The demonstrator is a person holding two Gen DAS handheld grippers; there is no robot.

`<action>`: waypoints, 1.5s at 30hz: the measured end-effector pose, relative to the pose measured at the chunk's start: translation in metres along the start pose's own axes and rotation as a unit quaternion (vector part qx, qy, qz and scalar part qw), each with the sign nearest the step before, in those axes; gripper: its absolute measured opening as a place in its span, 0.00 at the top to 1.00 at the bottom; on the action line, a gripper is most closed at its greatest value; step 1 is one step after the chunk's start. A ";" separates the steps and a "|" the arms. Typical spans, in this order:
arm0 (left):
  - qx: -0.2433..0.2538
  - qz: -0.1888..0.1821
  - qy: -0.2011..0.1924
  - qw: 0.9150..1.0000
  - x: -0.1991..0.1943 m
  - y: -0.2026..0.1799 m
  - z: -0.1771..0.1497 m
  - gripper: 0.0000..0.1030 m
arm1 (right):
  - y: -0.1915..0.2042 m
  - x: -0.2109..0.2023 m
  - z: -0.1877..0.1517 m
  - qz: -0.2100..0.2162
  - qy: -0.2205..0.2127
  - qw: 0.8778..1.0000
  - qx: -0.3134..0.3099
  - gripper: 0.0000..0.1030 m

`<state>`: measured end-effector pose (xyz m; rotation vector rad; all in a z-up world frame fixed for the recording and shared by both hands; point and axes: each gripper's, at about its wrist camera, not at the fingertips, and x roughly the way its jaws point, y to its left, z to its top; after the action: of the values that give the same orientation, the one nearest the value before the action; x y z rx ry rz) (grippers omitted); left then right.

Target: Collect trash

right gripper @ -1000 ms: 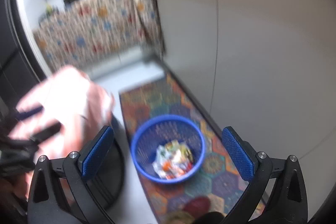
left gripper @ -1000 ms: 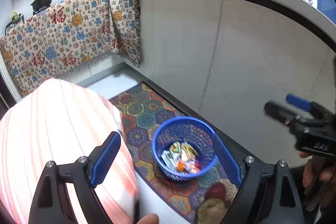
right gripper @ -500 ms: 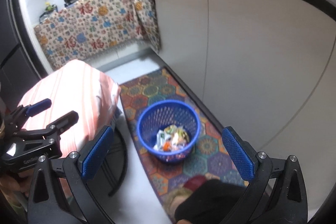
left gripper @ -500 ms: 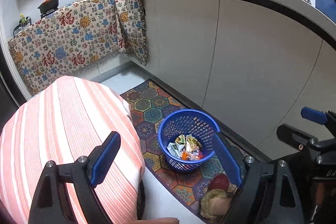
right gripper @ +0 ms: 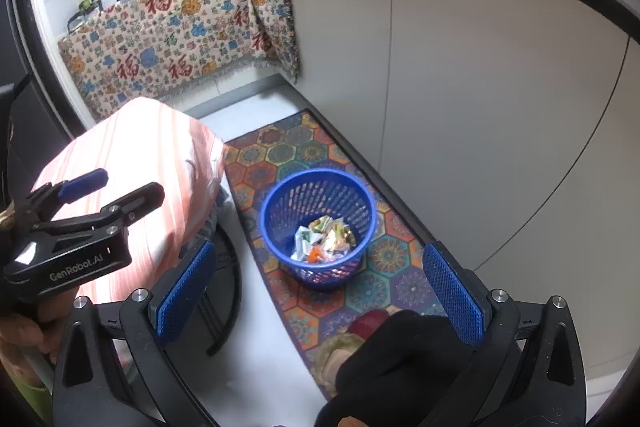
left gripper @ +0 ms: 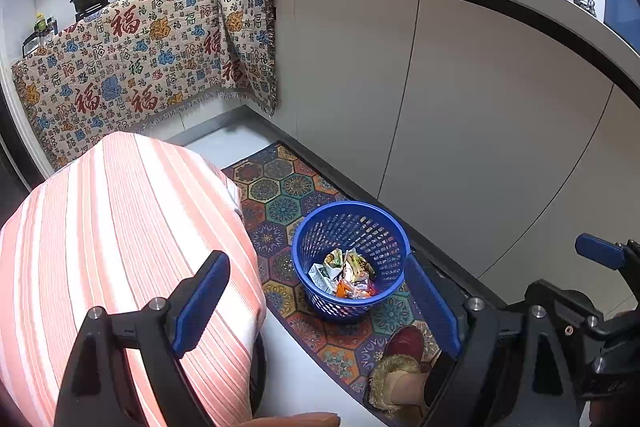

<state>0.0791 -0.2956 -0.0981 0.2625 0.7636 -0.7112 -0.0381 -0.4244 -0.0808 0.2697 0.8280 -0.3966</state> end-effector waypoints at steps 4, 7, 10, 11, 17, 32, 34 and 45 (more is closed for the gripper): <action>-0.003 0.002 0.002 1.000 0.001 0.001 0.000 0.12 | 0.000 -0.001 -0.002 -0.003 0.001 1.000 0.000 0.00; -0.005 0.001 0.005 1.000 0.003 0.002 -0.001 0.12 | 0.002 -0.001 -0.003 -0.006 0.003 1.000 -0.003 0.00; -0.007 0.001 0.008 1.000 0.004 0.003 -0.001 0.12 | 0.003 0.000 -0.004 -0.008 0.004 1.000 -0.003 0.00; -0.007 0.002 0.008 1.000 0.004 0.002 -0.001 0.12 | 0.003 0.000 -0.004 -0.008 0.005 1.000 -0.003 0.00; -0.008 0.003 0.011 1.000 0.006 0.002 -0.002 0.12 | 0.004 -0.001 -0.004 -0.010 0.006 1.000 -0.005 0.00; -0.006 0.001 0.015 1.000 0.008 -0.001 -0.002 0.12 | 0.002 -0.001 -0.005 -0.007 0.012 1.000 -0.007 0.00; -0.006 0.001 0.015 1.000 0.008 -0.001 -0.002 0.12 | 0.001 0.000 -0.004 -0.007 0.013 1.000 -0.007 0.00; -0.005 0.000 0.017 1.000 0.009 -0.002 -0.002 0.12 | -0.003 0.001 -0.004 -0.008 0.016 1.000 -0.005 0.00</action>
<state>0.0809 -0.3009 -0.1056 0.2661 0.7999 -0.7033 -0.0419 -0.4256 -0.0846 0.2608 0.8637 -0.4042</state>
